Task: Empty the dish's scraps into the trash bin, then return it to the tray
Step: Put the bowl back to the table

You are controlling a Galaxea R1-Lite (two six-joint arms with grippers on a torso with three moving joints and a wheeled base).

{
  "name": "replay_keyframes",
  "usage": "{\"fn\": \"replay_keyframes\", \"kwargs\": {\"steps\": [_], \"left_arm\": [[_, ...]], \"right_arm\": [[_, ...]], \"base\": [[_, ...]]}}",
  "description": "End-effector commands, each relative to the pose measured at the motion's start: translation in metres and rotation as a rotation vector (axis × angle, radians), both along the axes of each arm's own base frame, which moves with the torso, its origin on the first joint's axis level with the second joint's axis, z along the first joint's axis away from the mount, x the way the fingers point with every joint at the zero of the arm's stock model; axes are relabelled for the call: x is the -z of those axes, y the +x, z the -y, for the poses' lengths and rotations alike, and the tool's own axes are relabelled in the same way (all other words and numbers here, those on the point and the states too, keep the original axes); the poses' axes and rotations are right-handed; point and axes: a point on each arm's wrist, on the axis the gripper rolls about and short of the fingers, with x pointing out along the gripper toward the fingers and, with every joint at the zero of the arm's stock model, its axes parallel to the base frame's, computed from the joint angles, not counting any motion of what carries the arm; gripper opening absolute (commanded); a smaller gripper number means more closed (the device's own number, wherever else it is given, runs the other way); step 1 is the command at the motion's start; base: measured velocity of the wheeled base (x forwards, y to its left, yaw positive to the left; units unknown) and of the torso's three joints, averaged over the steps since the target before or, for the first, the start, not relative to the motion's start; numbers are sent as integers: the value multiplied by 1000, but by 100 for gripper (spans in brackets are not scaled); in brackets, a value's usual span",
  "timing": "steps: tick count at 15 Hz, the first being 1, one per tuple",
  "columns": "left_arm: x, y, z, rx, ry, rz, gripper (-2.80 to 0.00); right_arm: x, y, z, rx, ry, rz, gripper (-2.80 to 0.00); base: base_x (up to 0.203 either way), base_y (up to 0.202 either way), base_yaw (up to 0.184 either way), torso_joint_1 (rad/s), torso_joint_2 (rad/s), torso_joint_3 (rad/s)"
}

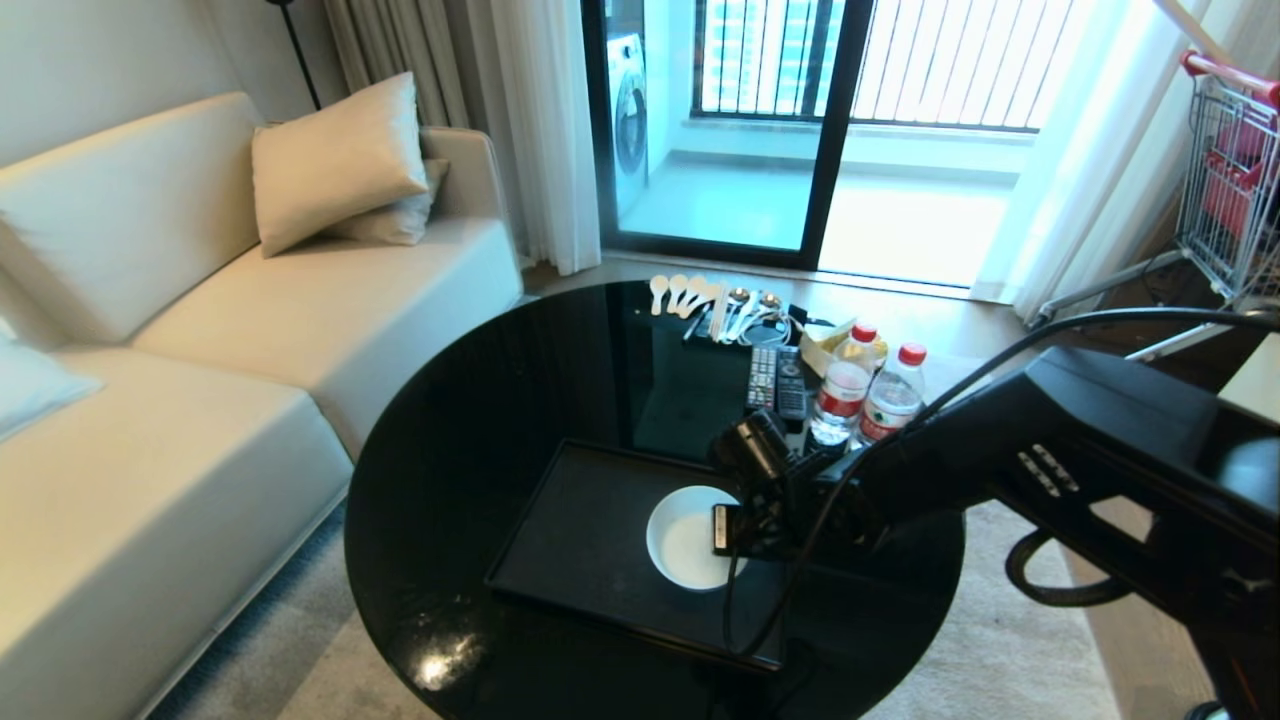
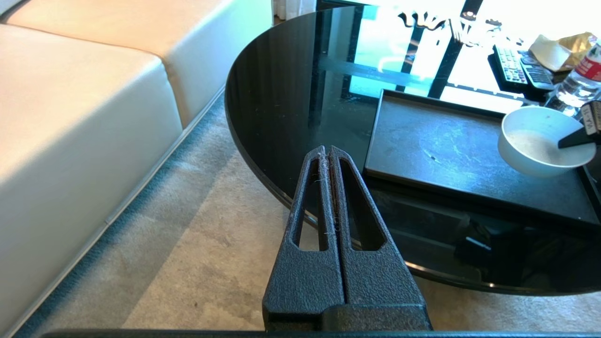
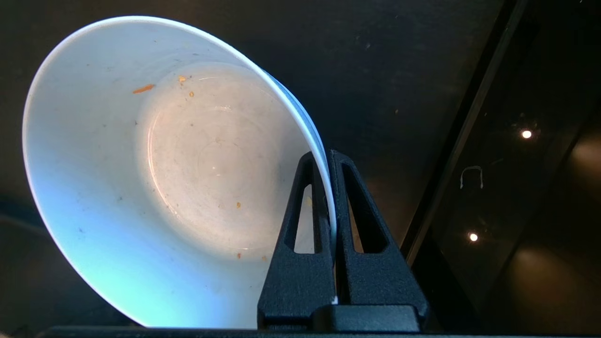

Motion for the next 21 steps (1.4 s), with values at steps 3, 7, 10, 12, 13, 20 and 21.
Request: {"fn": "replay_keyframes", "kwargs": {"steps": [3,7,10,12,13,20,21], "left_arm": [[0,0,0,0,-1,1,-280],[0,0,0,0,-1,1,-280],[0,0,0,0,-1,1,-280],[0,0,0,0,-1,1,-280],[0,0,0,0,-1,1,-280],[0,0,0,0,-1,1,-280],[0,0,0,0,-1,1,-280]], "right_arm": [[15,22,6,76,24,-9,-280],[25,25,11,91,10,-29,-280],[31,28,13,109,13,-38,-280],[31,28,13,109,13,-38,-280],[31,28,13,109,13,-38,-280],[24,28,14,129,33,-28,0],[20,27,14,143,46,-25,0]], "base": [[0,0,0,0,0,0],[0,0,0,0,0,0],[0,0,0,0,0,0],[0,0,0,0,0,0],[0,0,0,0,0,0],[0,0,0,0,0,0],[0,0,0,0,0,0]]}}
